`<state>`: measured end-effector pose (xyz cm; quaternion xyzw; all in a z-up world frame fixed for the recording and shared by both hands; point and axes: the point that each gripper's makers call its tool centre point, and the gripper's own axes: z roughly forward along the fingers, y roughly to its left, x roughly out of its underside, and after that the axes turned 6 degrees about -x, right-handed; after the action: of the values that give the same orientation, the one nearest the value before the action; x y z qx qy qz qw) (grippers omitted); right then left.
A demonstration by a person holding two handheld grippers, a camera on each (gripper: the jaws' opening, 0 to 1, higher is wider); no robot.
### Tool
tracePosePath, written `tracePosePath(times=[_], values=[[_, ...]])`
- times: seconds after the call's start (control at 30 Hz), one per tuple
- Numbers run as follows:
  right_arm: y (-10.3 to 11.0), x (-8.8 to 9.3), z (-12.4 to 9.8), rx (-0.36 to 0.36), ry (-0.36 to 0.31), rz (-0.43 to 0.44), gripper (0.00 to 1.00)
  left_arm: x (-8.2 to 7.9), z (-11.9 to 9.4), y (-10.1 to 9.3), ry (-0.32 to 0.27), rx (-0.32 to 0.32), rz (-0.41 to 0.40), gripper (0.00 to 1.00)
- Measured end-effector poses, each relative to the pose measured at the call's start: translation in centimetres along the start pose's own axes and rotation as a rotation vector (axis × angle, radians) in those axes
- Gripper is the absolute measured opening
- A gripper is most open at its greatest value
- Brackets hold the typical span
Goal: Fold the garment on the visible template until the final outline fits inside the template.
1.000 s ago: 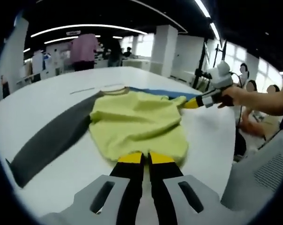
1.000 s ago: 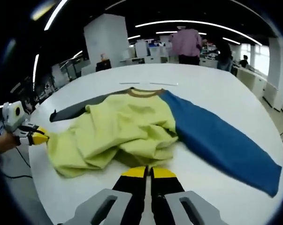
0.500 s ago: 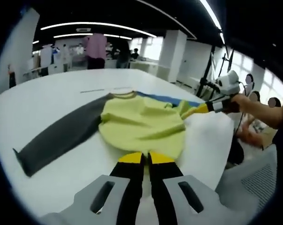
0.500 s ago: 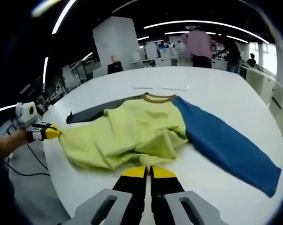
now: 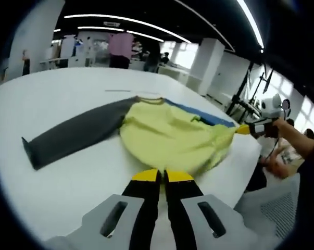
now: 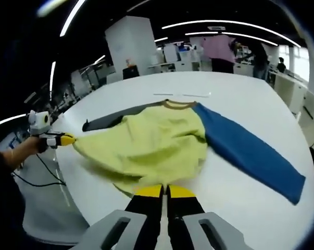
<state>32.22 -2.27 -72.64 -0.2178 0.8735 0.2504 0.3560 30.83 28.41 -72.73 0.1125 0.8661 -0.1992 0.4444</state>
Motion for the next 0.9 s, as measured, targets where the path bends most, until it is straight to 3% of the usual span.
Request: tracePosePath(times=[0.17, 0.27, 0.47, 0.7, 0.9], values=[[0.1, 1.2, -0.8, 0.007, 0.013, 0.024, 0.00, 0.3, 0.0, 0.6, 0.015, -0.009, -0.042, 0.01], [0.2, 1.8, -1.0, 0.010, 0.026, 0.036, 0.00, 1.2, 0.0, 0.9, 0.059, -0.027, -0.037, 0.01], [0.6, 2.9, -1.3, 0.018, 0.048, 0.062, 0.00, 2.3, -0.2, 1.2, 0.093, -0.042, -0.090, 0.01], [0.3, 4.9, -1.2, 0.024, 0.084, 0.086, 0.00, 4.2, -0.1, 1.6, 0.150, -0.069, -0.085, 0.01], [-0.5, 6.5, -1.3, 0.059, 0.152, 0.050, 0.00, 5.4, -0.1, 1.6, 0.191, -0.088, -0.091, 0.01]])
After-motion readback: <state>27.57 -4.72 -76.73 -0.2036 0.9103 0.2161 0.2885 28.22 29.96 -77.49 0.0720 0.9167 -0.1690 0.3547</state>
